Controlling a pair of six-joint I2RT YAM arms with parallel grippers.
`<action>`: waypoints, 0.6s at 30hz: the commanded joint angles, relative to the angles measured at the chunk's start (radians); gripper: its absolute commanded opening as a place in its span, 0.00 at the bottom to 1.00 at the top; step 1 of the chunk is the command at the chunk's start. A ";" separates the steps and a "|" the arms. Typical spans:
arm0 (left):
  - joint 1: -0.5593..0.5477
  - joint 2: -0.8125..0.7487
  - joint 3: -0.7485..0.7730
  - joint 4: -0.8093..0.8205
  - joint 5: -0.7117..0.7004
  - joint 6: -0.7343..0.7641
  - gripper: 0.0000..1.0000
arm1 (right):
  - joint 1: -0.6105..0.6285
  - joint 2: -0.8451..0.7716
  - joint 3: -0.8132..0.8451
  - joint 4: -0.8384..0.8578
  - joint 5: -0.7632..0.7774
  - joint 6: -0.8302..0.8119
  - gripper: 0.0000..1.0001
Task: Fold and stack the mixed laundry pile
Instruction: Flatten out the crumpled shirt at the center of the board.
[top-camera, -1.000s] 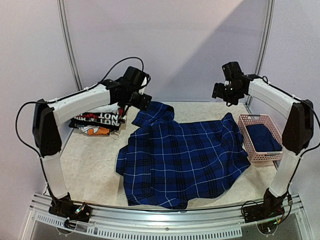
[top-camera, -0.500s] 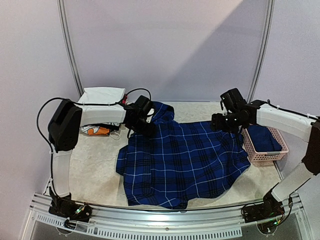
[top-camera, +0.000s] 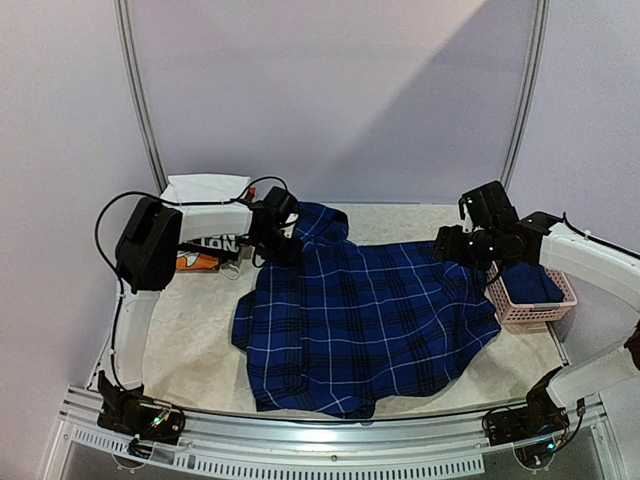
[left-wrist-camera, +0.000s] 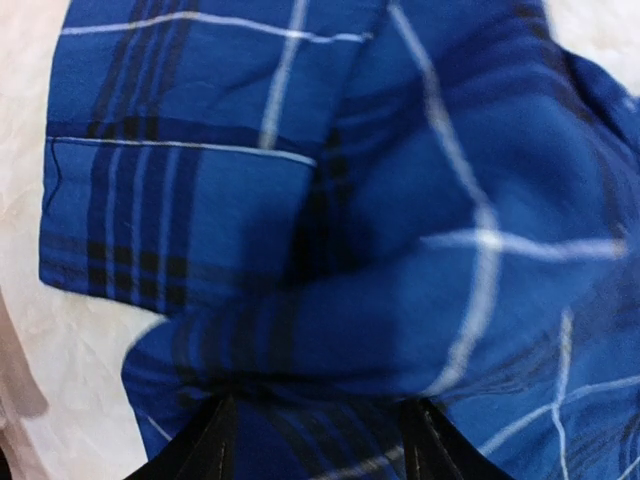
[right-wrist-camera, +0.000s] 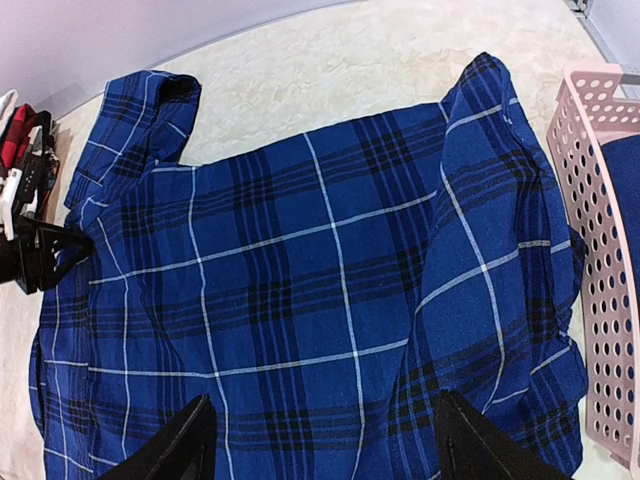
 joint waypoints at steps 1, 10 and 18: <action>0.053 0.088 0.085 -0.098 0.043 0.012 0.58 | 0.007 -0.006 -0.015 0.018 0.016 0.009 0.75; 0.076 0.145 0.163 -0.142 0.013 0.035 0.55 | 0.008 0.020 0.002 0.028 0.008 0.000 0.75; 0.110 0.232 0.356 -0.261 -0.031 0.058 0.37 | 0.009 0.045 0.028 0.047 -0.020 -0.009 0.75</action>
